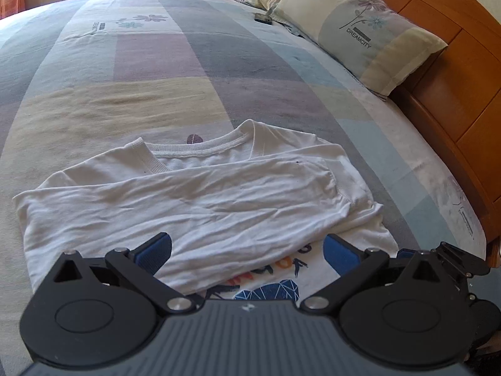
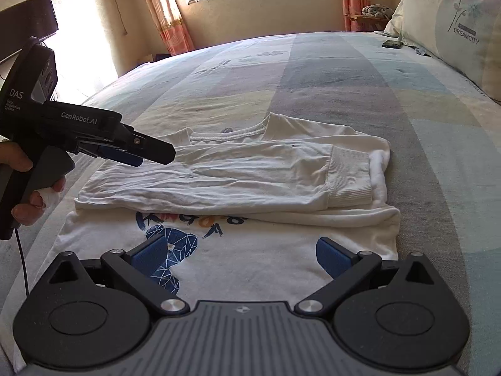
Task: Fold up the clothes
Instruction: 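Bring both open tools to the shirt's long side edge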
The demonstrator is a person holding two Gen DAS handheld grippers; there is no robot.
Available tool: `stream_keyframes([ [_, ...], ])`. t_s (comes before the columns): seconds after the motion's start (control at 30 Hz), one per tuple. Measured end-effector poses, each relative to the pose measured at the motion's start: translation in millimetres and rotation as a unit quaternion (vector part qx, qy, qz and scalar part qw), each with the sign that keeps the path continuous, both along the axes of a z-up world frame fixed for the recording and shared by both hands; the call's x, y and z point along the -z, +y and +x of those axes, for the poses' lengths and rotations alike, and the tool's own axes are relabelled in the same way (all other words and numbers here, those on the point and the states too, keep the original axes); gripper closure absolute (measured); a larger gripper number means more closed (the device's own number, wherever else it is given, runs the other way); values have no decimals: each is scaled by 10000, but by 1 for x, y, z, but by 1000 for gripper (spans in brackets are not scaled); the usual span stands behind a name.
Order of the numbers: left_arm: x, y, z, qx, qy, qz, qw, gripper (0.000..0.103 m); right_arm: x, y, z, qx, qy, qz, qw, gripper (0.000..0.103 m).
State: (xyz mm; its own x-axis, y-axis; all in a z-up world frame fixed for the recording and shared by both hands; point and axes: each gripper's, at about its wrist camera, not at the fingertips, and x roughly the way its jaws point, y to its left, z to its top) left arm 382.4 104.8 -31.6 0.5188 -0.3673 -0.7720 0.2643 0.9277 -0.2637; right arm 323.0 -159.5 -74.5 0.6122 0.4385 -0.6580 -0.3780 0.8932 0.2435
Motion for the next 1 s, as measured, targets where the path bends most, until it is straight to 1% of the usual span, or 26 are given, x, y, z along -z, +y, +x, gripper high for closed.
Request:
stream_keyframes([
  [0.1, -16, 3, -42, 58, -171, 189, 9997, 1, -11, -13, -33, -53, 39, 28, 10000, 0],
  [0.17, -16, 5, -66, 39, -213, 257, 9994, 1, -11, -19, -55, -153, 122, 47, 9998, 0],
  [0.3, 5, -2, -117, -84, -215, 438, 9988, 1, 4, -24, -96, -348, 349, 34, 9988, 0],
  [0.37, 19, -10, -140, -53, -261, 480, 9985, 1, 15, -24, -112, -386, 495, 4, 9980, 0],
  [0.47, 37, -25, -167, -48, -330, 610, 9976, 1, 32, -23, -133, -409, 605, -224, 9971, 0],
  [0.57, 48, -38, -190, -157, -539, 815, 9951, 1, 37, -23, -148, -479, 403, -391, 9973, 0],
  [0.63, 54, -44, -205, -157, -643, 786, 9947, 1, 38, -24, -151, -503, 390, -455, 9969, 0],
  [0.73, 62, -47, -217, -235, -605, 632, 9959, 1, 39, -25, -154, -517, 358, -474, 9969, 0],
  [0.83, 76, -42, -221, -419, -332, 459, 9975, 1, 40, -27, -155, -516, 317, -436, 9972, 0],
  [0.87, 80, -40, -223, -484, -317, 412, 9975, 1, 40, -28, -156, -515, 303, -423, 9973, 0],
  [1.0, 82, -29, -234, -596, -515, 107, 9968, 1, 41, -31, -156, -477, 268, -308, 9980, 0],
])
